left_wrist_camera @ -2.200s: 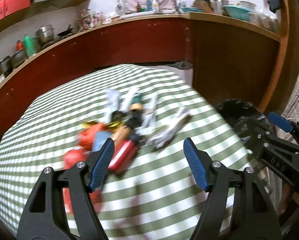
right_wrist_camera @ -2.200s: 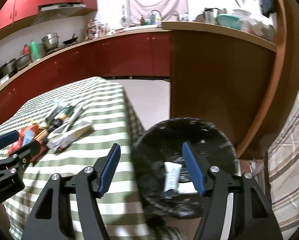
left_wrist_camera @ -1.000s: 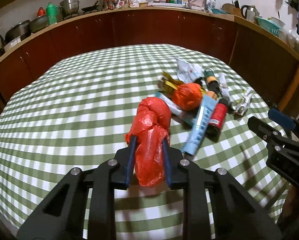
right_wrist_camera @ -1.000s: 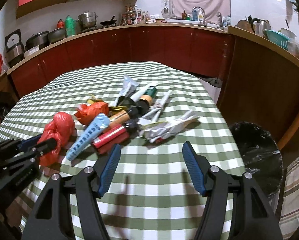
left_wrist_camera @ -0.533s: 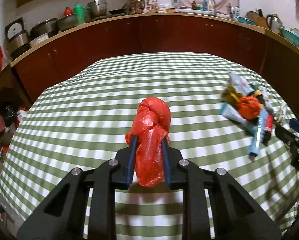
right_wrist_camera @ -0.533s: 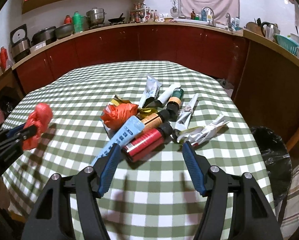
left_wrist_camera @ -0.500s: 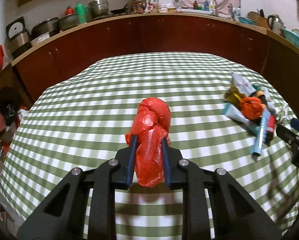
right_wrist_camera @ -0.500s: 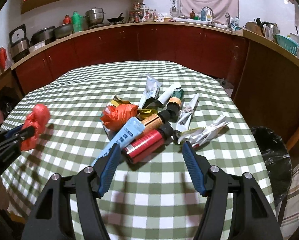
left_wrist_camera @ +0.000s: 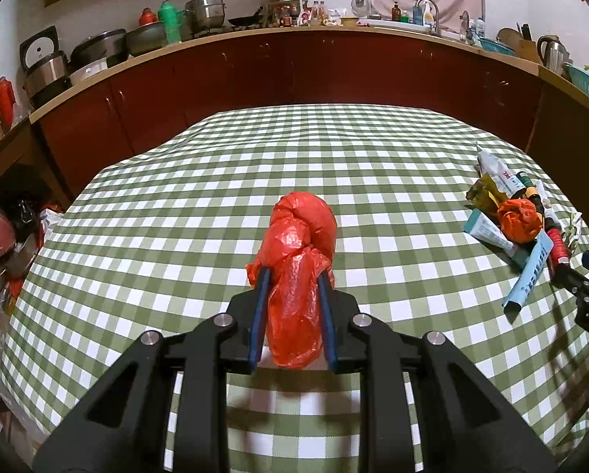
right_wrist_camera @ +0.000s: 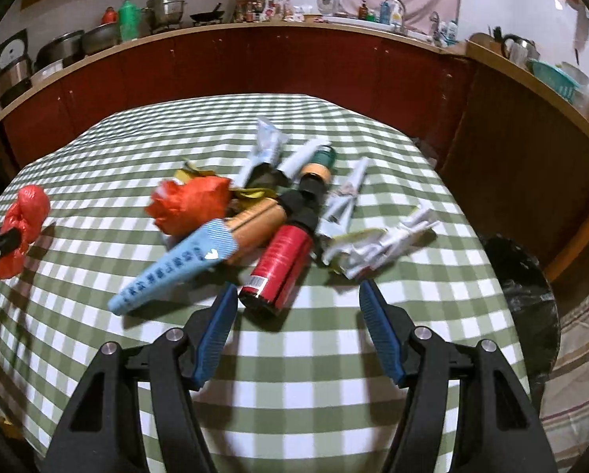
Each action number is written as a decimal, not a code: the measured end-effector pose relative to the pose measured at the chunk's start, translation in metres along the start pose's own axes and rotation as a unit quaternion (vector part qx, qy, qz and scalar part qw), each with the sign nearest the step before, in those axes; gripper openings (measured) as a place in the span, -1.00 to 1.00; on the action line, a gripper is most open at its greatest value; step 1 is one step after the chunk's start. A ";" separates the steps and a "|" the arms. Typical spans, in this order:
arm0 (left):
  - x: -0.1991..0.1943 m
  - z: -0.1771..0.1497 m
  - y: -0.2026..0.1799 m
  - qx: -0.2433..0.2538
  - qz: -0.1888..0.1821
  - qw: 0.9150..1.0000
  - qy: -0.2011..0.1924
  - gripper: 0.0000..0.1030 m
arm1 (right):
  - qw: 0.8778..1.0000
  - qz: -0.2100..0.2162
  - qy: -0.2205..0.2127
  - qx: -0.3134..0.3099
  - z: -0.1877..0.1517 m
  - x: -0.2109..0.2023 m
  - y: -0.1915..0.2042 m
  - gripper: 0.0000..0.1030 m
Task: Collect trash
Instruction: 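Grasp the red spray can with the right tool while the left tool holds the red bag, then carry the red can and red bag over the bin and open both tools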
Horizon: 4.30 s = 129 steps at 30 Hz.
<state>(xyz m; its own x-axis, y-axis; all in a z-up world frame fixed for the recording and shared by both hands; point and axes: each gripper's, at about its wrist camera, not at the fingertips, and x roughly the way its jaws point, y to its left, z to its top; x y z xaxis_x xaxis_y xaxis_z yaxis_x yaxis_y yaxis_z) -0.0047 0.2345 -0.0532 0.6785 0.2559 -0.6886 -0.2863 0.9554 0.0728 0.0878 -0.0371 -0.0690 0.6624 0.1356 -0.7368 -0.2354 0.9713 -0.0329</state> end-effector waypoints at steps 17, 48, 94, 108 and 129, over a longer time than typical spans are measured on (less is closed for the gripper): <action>0.009 -0.002 0.000 0.001 0.006 1.000 0.006 -0.56 | 1.000 0.022 0.006 0.002 0.008 0.014 0.001 -0.47; -0.003 -0.001 -0.040 0.017 -0.023 1.000 -0.001 -0.56 | 0.999 0.044 0.010 -0.019 -0.001 0.010 -0.012 -0.52; -0.051 0.010 -0.359 0.186 -0.213 0.957 -0.072 -0.56 | 0.987 -0.073 -0.080 0.122 -0.040 -0.038 -0.244 -0.52; -0.032 0.009 -0.416 0.208 -0.200 0.955 -0.059 -0.56 | 0.985 -0.076 -0.074 0.134 -0.042 -0.019 -0.272 -0.52; -0.006 0.019 -0.444 0.218 -0.197 0.956 -0.007 -0.15 | 0.985 -0.071 -0.060 0.147 -0.040 -0.001 -0.287 -0.34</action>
<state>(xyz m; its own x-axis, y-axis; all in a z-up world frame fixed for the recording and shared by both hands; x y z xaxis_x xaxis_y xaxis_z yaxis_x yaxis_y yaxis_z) 0.1308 -0.1881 -0.0678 0.6856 -0.1384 -0.7147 0.3007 0.9480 0.1048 0.1262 -0.3236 -0.0854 0.7574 -0.0007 -0.6529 0.0700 0.9943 0.0801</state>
